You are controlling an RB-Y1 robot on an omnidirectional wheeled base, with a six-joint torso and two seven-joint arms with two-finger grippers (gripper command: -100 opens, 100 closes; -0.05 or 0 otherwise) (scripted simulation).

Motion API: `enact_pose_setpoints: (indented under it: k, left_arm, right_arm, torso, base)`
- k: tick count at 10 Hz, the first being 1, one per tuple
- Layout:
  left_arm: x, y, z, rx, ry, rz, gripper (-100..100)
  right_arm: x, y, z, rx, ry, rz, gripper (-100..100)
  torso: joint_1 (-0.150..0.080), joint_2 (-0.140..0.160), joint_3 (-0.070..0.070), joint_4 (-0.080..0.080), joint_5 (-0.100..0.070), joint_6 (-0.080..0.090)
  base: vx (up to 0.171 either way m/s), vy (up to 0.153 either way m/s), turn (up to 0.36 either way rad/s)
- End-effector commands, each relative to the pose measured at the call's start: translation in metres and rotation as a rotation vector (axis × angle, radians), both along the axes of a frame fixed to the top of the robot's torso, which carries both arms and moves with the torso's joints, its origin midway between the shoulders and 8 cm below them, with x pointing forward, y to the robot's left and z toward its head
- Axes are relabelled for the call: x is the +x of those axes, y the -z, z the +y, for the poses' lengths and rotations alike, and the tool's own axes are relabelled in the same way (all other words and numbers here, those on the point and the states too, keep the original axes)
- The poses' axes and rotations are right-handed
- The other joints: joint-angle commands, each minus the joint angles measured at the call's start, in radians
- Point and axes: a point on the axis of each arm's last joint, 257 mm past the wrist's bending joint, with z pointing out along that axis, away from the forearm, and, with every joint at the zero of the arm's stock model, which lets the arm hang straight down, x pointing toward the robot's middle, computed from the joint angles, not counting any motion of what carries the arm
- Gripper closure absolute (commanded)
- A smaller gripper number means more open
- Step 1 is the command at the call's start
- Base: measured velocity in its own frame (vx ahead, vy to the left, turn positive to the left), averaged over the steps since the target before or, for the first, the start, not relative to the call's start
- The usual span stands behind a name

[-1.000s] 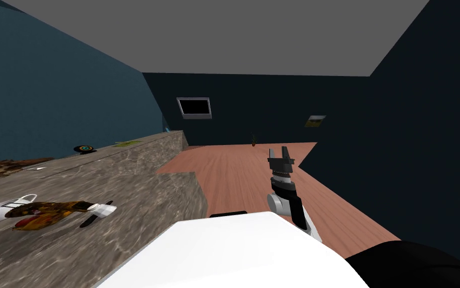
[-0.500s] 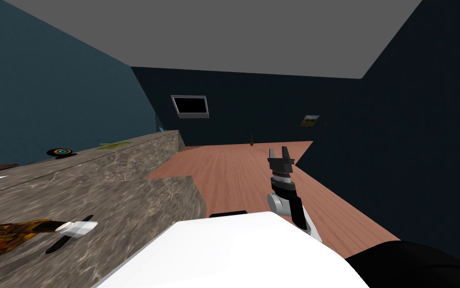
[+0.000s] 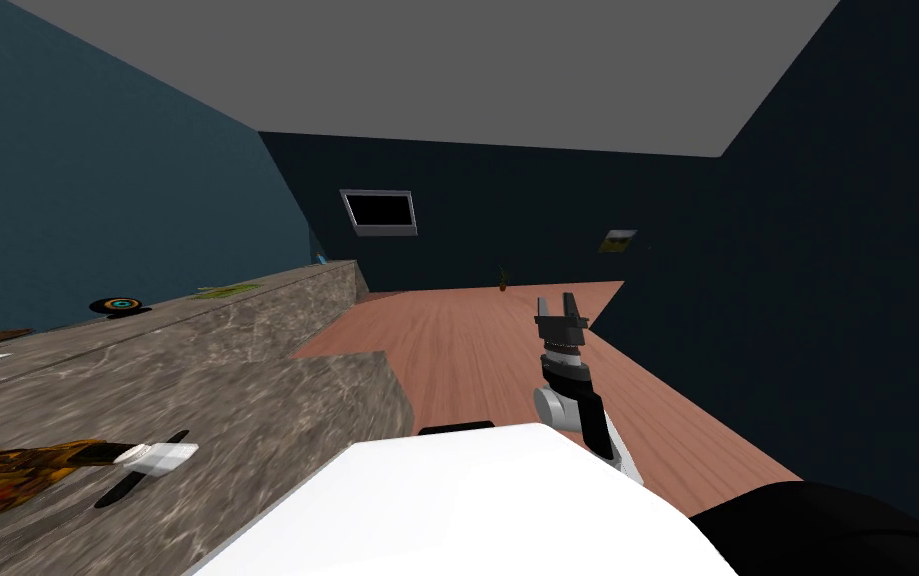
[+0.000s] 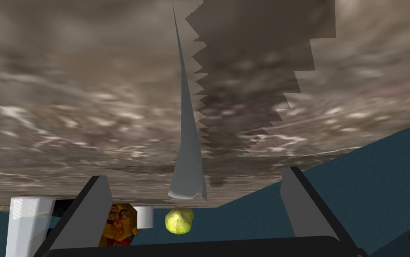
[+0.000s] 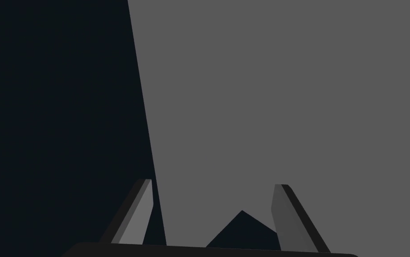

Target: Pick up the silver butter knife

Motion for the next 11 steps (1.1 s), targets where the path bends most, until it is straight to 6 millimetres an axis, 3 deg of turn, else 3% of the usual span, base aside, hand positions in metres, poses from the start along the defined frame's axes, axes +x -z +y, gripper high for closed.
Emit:
enact_pose_setpoints:
  k: [1, 5, 6, 7, 10, 11]
  left_arm:
    - [0.0, 0.0, 0.0, 0.0, 0.0, 0.0, 100]
    - [-0.005, 0.0, 0.0, 0.0, -0.007, 0.012, 100]
    - [-0.005, 0.0, 0.0, 0.001, -0.006, 0.011, 0]
    - [-0.001, -0.007, -0.003, 0.001, 0.001, 0.003, 100]
    - [-0.001, -0.01, -0.005, 0.001, 0.004, 0.003, 100]
    - [0.0, -0.01, -0.005, 0.001, 0.004, 0.003, 0]
  right_arm:
    - [0.0, 0.0, 0.0, 0.0, 0.0, 0.0, 0]
    - [0.0, 0.0, 0.0, 0.0, 0.0, 0.0, 0]
    - [0.0, 0.0, 0.0, 0.0, 0.0, 0.0, 0]
    - [0.0, 0.0, 0.0, 0.0, 0.0, 0.0, 0]
    - [0.0, 0.0, 0.0, 0.0, 0.0, 0.0, 0]
    - [0.0, 0.0, 0.0, 0.0, 0.0, 0.0, 0]
  torso:
    - [0.0, 0.0, 0.0, 0.0, 0.0, 0.0]
    - [0.0, 0.002, 0.002, 0.003, 0.001, 0.002]
    - [0.0, 0.002, 0.002, 0.003, 0.001, 0.002]
    - [0.0, 0.002, 0.002, 0.003, 0.001, 0.002]
    - [-0.003, 0.001, 0.001, 0.002, 0.0, 0.001]
    - [-0.001, 0.001, 0.001, 0.002, 0.0, 0.001]
  base:
    - [0.0, 0.0, 0.0]
    - [-0.001, 0.0, 0.006]
    - [0.0, 0.0, 0.0]
    - [0.009, -0.017, 0.007]
    - [0.013, -0.029, 0.007]
    - [0.0, 0.0, 0.0]
